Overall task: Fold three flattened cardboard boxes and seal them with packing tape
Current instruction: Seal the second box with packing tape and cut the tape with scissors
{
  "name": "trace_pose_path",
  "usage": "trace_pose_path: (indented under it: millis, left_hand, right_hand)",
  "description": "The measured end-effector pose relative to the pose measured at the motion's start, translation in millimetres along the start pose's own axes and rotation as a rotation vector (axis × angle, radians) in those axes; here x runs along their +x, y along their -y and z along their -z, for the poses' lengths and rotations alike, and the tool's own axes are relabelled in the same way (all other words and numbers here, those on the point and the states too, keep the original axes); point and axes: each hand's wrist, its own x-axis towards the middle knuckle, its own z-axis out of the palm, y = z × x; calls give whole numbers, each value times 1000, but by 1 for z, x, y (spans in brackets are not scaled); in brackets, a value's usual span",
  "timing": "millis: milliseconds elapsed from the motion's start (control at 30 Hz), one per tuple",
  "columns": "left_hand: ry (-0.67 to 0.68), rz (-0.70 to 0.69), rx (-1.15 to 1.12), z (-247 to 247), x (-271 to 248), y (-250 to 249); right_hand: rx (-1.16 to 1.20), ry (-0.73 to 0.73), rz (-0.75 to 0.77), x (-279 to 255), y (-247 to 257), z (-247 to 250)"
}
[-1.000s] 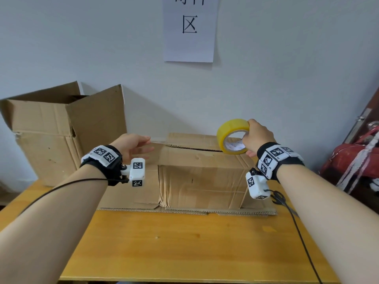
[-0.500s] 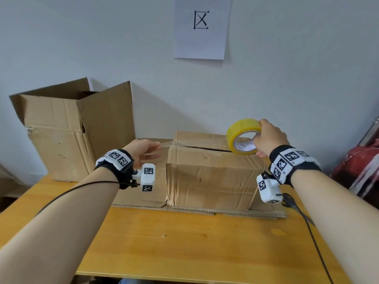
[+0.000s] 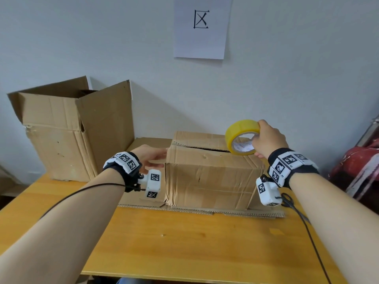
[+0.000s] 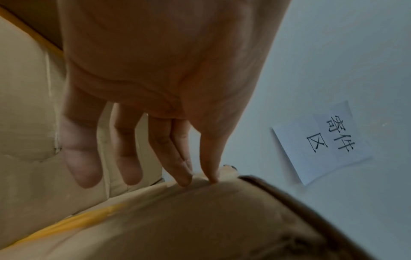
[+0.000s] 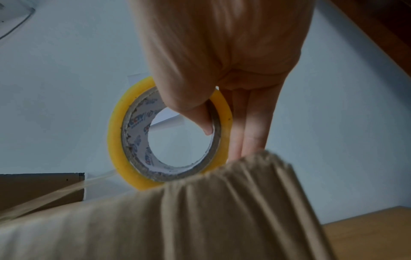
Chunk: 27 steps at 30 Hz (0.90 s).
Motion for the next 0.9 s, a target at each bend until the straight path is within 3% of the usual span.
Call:
trace_pose_path:
  millis: [600, 900]
  left_hand:
    - [-231, -28, 265, -16, -12, -17]
    - [-154, 94, 447, -13, -3, 4]
  right_hand:
    - [-25, -33, 31, -1, 2, -3]
    - [-6, -43, 9, -3, -1, -1]
